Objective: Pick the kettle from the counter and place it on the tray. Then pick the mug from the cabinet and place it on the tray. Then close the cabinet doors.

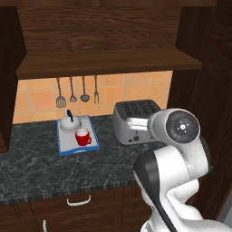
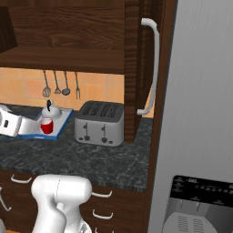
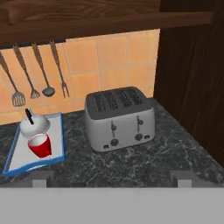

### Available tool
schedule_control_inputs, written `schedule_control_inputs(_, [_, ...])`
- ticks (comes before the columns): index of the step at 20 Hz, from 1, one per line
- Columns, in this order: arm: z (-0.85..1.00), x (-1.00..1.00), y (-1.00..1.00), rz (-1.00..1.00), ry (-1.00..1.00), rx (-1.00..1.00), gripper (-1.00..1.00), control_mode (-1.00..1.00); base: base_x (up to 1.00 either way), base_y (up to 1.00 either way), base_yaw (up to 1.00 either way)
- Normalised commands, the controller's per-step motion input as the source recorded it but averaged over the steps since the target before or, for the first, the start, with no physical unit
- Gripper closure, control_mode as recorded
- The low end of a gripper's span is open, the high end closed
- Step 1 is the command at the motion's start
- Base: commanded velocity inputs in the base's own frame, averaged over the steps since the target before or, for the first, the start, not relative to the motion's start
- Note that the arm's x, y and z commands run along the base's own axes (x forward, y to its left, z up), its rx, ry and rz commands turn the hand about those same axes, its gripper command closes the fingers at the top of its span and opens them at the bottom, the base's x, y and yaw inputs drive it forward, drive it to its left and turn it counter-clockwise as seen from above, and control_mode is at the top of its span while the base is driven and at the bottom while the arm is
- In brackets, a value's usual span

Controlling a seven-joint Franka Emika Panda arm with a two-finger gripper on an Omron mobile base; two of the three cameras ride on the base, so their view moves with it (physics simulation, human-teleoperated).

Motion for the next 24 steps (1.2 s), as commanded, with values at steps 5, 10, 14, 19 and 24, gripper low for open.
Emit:
schedule_control_inputs(5, [0.32,-0.43,-0.27,-0.11,-0.34,0.06,-1.0,-1.0,0.0,0.0,0.0])
schedule_control_inputs(10, [0.14,-0.34,-0.14,-0.05,-0.34,0.04,-1.0,-1.0,0.0,0.0,0.0])
schedule_control_inputs(14, [0.06,-0.33,-0.24,-0.04,-0.36,0.05,-1.0,-1.0,0.0,0.0,0.0])
schedule_control_inputs(19, [0.08,-0.34,-0.42,-0.03,-0.32,0.1,-1.0,-1.0,0.0,0.0,0.0])
schedule_control_inputs(24, [0.1,-0.19,-0.38,-0.13,-0.28,0.06,-1.0,-1.0,0.0,0.0,0.0])
